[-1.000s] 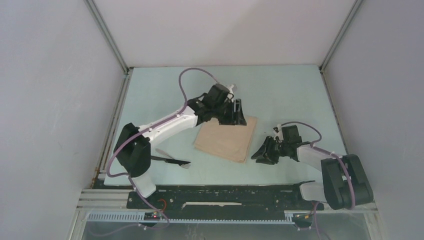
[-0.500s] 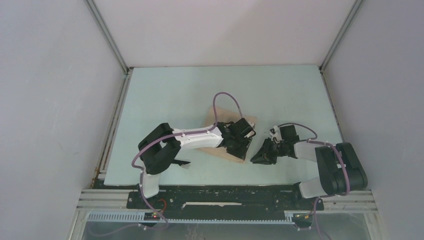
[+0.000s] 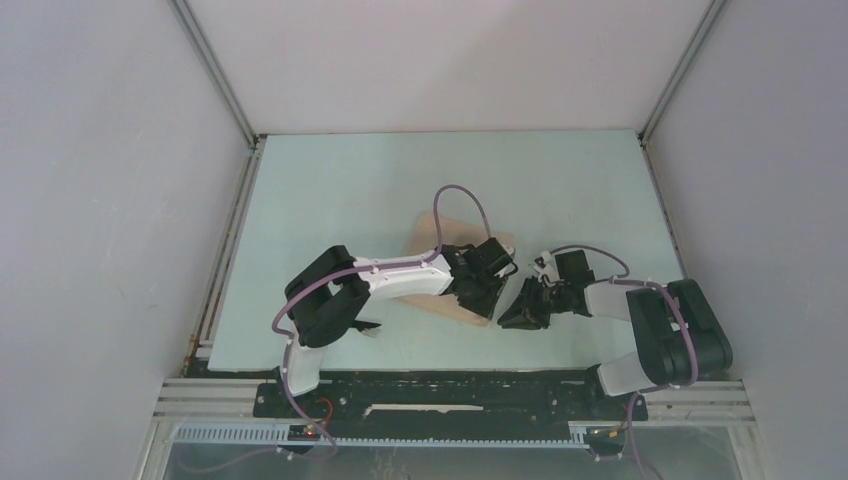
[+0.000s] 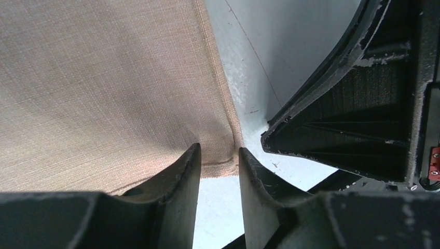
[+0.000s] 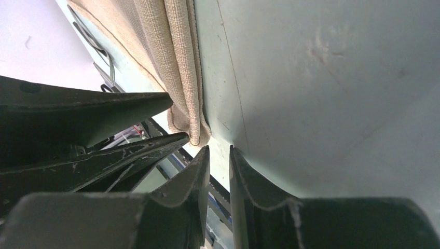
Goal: Fold the napkin into a case and place the utensils inside
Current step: Rotate the upper triangle-folded napkin at the center of the board.
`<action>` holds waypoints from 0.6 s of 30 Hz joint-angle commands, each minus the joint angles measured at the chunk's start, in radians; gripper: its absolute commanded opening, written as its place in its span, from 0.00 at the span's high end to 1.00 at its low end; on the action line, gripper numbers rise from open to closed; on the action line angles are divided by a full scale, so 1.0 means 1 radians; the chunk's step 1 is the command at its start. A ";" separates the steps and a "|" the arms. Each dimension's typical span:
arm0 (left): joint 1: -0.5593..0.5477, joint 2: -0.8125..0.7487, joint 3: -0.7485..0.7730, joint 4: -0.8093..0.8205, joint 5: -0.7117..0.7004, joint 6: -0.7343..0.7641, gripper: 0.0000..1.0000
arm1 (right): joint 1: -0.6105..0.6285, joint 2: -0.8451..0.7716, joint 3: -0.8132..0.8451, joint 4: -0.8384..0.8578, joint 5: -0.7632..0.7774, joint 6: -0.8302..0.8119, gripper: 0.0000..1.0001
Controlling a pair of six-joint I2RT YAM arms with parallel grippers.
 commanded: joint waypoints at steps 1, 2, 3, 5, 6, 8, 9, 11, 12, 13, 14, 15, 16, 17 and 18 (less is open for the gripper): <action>-0.013 0.017 0.035 -0.003 -0.009 0.014 0.63 | 0.013 0.014 0.021 0.027 0.003 -0.007 0.72; -0.014 0.017 0.034 -0.005 -0.008 0.012 0.64 | 0.014 0.014 0.021 0.026 0.003 -0.007 0.72; -0.015 0.017 0.035 -0.006 -0.007 0.012 0.65 | 0.015 0.015 0.022 0.028 0.003 -0.007 0.72; -0.020 0.017 0.036 -0.007 -0.006 0.013 0.68 | 0.016 0.018 0.021 0.032 0.003 -0.007 0.72; -0.021 0.017 0.038 -0.010 -0.007 0.013 0.69 | 0.015 0.020 0.021 0.034 0.001 -0.006 0.72; -0.024 0.016 0.038 -0.011 -0.007 0.015 0.75 | 0.017 0.022 0.021 0.039 -0.002 -0.004 0.72; -0.024 0.017 0.040 -0.013 -0.011 0.015 0.79 | 0.017 0.025 0.021 0.041 -0.003 -0.004 0.72; -0.025 0.009 0.044 -0.021 -0.019 0.015 0.87 | 0.019 0.027 0.021 0.044 -0.004 -0.003 0.73; -0.026 0.002 0.045 -0.023 -0.023 0.015 0.91 | 0.021 0.027 0.021 0.044 -0.004 -0.003 0.73; -0.027 -0.007 0.048 -0.025 -0.023 0.015 0.92 | 0.021 0.029 0.021 0.044 -0.003 -0.004 0.73; -0.027 -0.013 0.051 -0.028 -0.022 0.016 0.92 | 0.023 0.030 0.021 0.044 -0.001 -0.003 0.73; -0.027 -0.016 0.057 -0.032 -0.019 0.015 0.92 | 0.023 0.030 0.021 0.045 0.001 -0.003 0.73; -0.027 -0.018 0.062 -0.038 -0.016 0.012 0.93 | 0.023 0.033 0.021 0.047 0.001 -0.003 0.73; -0.029 -0.020 0.065 -0.041 -0.014 0.008 0.93 | 0.024 0.035 0.021 0.049 0.000 -0.002 0.73; -0.031 -0.023 0.067 -0.043 -0.012 0.006 0.93 | 0.023 0.038 0.021 0.053 -0.001 0.000 0.73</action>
